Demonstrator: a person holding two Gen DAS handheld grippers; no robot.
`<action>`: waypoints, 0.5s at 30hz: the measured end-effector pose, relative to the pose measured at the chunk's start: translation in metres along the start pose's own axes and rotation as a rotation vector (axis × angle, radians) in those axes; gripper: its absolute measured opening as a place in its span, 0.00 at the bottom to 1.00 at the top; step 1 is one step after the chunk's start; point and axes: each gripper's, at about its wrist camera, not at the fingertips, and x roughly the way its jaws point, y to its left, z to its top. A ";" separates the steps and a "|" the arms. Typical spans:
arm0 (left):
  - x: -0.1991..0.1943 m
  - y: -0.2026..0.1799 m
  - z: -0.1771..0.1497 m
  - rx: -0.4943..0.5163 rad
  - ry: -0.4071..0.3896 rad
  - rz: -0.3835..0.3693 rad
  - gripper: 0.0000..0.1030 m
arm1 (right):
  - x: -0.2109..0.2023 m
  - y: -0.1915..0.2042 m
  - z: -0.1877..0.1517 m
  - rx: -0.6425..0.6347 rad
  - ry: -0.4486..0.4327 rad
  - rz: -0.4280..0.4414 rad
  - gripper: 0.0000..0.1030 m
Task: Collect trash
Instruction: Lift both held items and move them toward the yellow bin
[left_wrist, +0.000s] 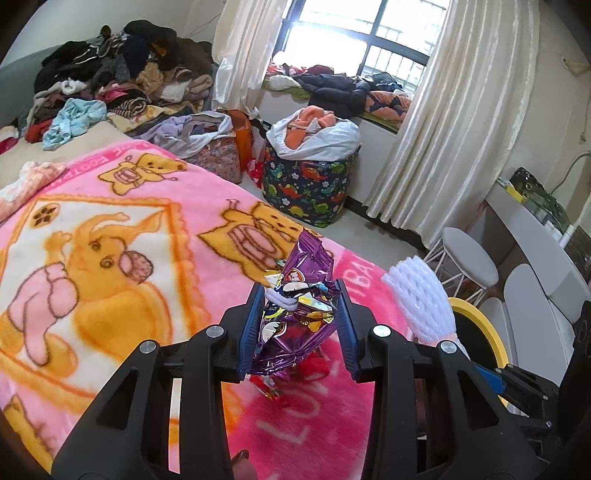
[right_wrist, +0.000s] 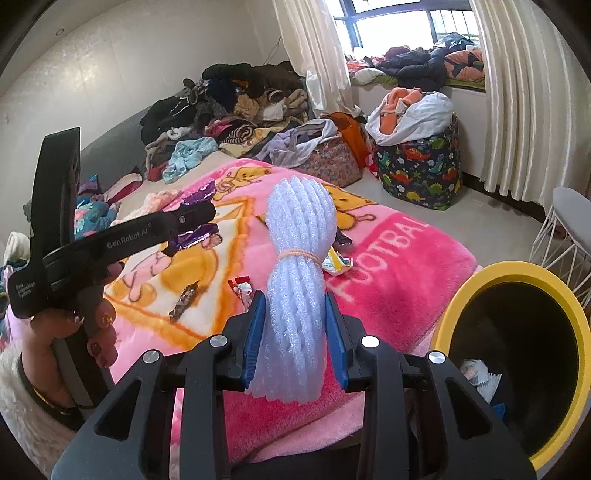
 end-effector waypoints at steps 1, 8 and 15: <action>-0.001 -0.001 0.000 0.003 0.000 -0.001 0.29 | -0.001 0.001 -0.002 0.001 -0.002 -0.001 0.30; -0.002 -0.018 -0.008 0.021 0.008 -0.024 0.29 | -0.013 -0.010 -0.008 0.028 -0.015 -0.016 0.30; 0.002 -0.037 -0.013 0.042 0.020 -0.048 0.29 | -0.024 -0.034 -0.014 0.080 -0.029 -0.043 0.30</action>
